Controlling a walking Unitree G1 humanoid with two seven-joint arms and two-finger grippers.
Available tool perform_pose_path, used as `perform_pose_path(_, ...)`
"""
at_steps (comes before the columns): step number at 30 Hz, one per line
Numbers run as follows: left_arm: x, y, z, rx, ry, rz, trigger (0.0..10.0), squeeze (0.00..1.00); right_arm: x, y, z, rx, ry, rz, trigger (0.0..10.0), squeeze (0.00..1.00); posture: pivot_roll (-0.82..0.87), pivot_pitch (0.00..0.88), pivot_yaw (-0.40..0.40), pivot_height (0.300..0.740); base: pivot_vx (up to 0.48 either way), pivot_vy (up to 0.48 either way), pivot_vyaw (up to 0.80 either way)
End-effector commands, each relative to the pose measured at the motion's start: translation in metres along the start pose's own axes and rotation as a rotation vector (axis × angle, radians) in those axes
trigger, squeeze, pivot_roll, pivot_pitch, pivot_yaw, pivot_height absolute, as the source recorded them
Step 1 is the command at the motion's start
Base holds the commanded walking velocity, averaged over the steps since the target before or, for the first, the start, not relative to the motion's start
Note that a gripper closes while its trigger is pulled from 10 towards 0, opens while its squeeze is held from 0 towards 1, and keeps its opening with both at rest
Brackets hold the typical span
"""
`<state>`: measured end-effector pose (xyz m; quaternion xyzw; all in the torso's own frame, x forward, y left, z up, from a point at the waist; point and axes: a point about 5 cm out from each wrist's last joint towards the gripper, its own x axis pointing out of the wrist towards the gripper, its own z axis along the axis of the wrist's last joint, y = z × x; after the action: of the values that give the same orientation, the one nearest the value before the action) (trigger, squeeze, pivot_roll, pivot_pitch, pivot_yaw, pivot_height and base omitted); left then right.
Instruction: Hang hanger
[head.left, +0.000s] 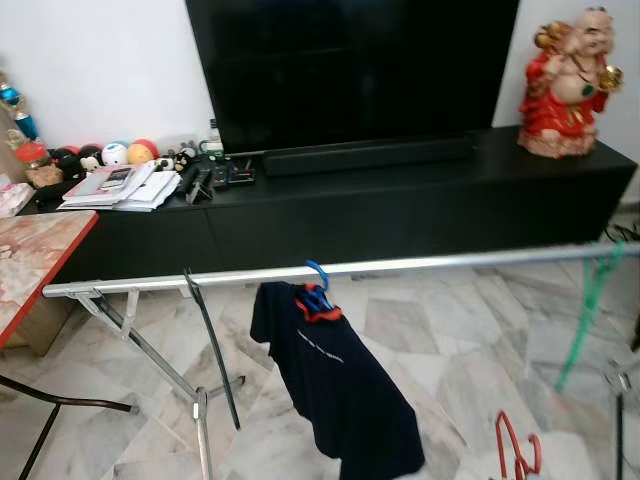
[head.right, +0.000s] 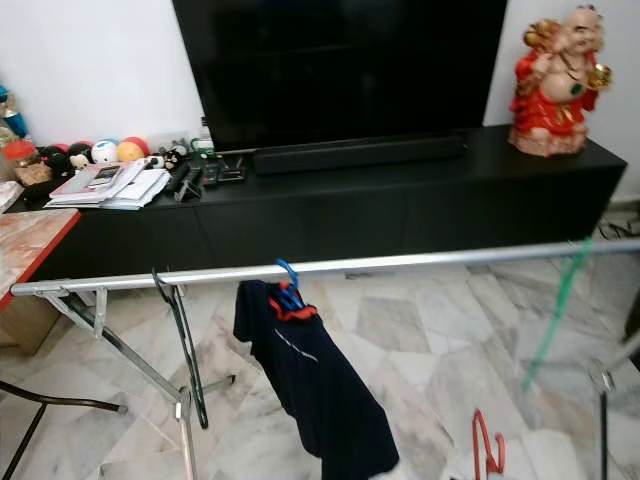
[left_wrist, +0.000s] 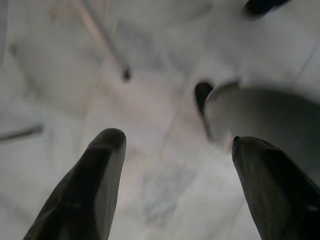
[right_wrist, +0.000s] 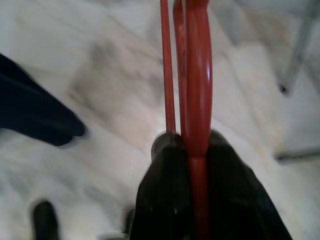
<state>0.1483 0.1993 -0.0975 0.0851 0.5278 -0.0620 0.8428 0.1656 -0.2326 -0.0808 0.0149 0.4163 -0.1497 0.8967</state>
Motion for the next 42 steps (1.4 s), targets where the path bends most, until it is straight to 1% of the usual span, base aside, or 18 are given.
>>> perform_pose_path(1,0.000,-0.001,0.001,0.010,0.008,0.004,10.0,0.00,-0.001,-0.002,-0.004,0.007,0.004,0.000,10.0,0.00,-0.01,0.000,0.063,0.740,0.000,0.000,0.00)
perform_pose_path(4,0.002,-0.007,0.005,0.031,0.010,-0.001,10.0,0.00,0.000,-0.002,0.004,0.009,-0.029,0.001,10.0,0.00,0.00,0.000,0.063,0.740,0.000,0.000,0.00)
perform_pose_path(6,0.003,-0.014,0.009,0.026,0.006,-0.017,10.0,0.00,0.003,-0.002,0.015,0.012,-0.068,0.004,10.0,0.00,-0.01,0.000,0.065,0.740,0.000,0.000,0.00)
perform_pose_path(9,0.004,-0.018,0.011,0.031,0.003,-0.022,10.0,0.00,0.004,-0.002,0.023,0.015,-0.091,0.002,10.0,0.00,-0.01,0.000,0.066,0.740,0.000,0.000,0.00)
perform_pose_path(10,0.004,-0.020,0.012,0.031,0.001,-0.025,10.0,0.00,0.005,-0.002,0.031,0.015,-0.118,0.005,10.0,0.00,-0.01,0.000,0.066,0.740,0.000,0.000,0.00)
perform_pose_path(11,0.004,-0.022,0.013,0.032,0.000,-0.027,10.0,0.00,0.007,-0.001,0.044,0.010,-0.165,0.012,10.0,0.00,-0.01,0.000,0.067,0.740,0.000,0.000,0.00)
perform_pose_path(13,0.004,-0.021,0.013,0.032,0.000,-0.027,10.0,0.00,0.008,0.000,0.052,0.003,-0.197,0.016,10.0,0.00,-0.01,0.000,0.068,0.740,0.000,0.000,0.00)
perform_pose_path(15,0.004,-0.019,0.011,0.034,0.002,-0.024,10.0,0.00,0.009,0.004,0.069,-0.027,-0.261,0.038,10.0,0.00,-0.01,0.000,0.067,0.740,0.000,0.000,0.00)
perform_pose_path(16,0.004,-0.017,0.011,0.033,0.004,-0.022,10.0,0.00,0.009,0.008,0.084,-0.050,-0.321,0.059,10.0,0.00,-0.01,0.000,0.065,0.740,0.000,0.000,0.00)
perform_pose_path(17,0.004,-0.017,0.010,0.033,0.004,-0.021,10.0,0.00,0.009,0.009,0.092,-0.046,-0.355,0.067,10.0,0.00,-0.01,0.000,0.064,0.740,0.000,0.000,0.00)
perform_pose_path(18,0.004,-0.017,0.010,0.034,0.004,-0.021,10.0,0.00,0.009,0.009,0.093,-0.044,-0.361,0.068,10.0,0.00,-0.01,0.000,0.064,0.740,0.000,0.000,0.00)
perform_pose_path(21,0.004,-0.017,0.010,0.032,0.003,-0.019,10.0,0.00,0.007,0.012,0.114,-0.053,-0.448,0.069,10.0,0.00,-0.01,0.001,0.061,0.740,0.000,0.000,0.00)
perform_pose_path(23,0.004,-0.017,0.010,0.033,0.003,-0.019,10.0,0.00,0.006,0.013,0.119,-0.054,-0.473,0.067,10.0,0.00,-0.01,0.002,0.060,0.740,0.000,0.000,0.00)
perform_pose_path(27,0.004,-0.017,0.010,0.033,0.003,-0.018,10.0,0.00,0.002,0.015,0.137,-0.045,-0.577,0.057,10.0,0.00,-0.01,0.009,0.060,0.740,0.000,0.000,0.00)
perform_pose_path(31,0.004,-0.016,0.010,0.034,0.003,-0.018,10.0,0.00,-0.001,0.016,0.147,-0.045,-0.625,0.048,10.0,0.00,-0.01,0.011,0.059,0.740,0.000,0.000,0.00)
perform_pose_path(33,0.004,-0.016,0.010,0.032,0.002,-0.017,10.0,0.00,-0.003,0.015,0.157,-0.038,-0.668,0.048,10.0,0.00,-0.01,0.013,0.058,0.740,0.000,0.000,0.00)
perform_pose_path(38,0.004,-0.016,0.010,0.030,0.002,-0.016,10.0,0.00,-0.005,0.015,0.172,-0.042,-0.714,0.047,10.0,0.00,-0.01,0.016,0.056,0.740,0.000,0.000,0.00)
perform_pose_path(42,0.004,-0.016,0.010,0.030,0.002,-0.017,10.0,0.00,-0.006,0.015,0.178,-0.047,-0.726,0.045,10.0,0.00,-0.01,0.017,0.056,0.740,0.000,0.000,0.00)
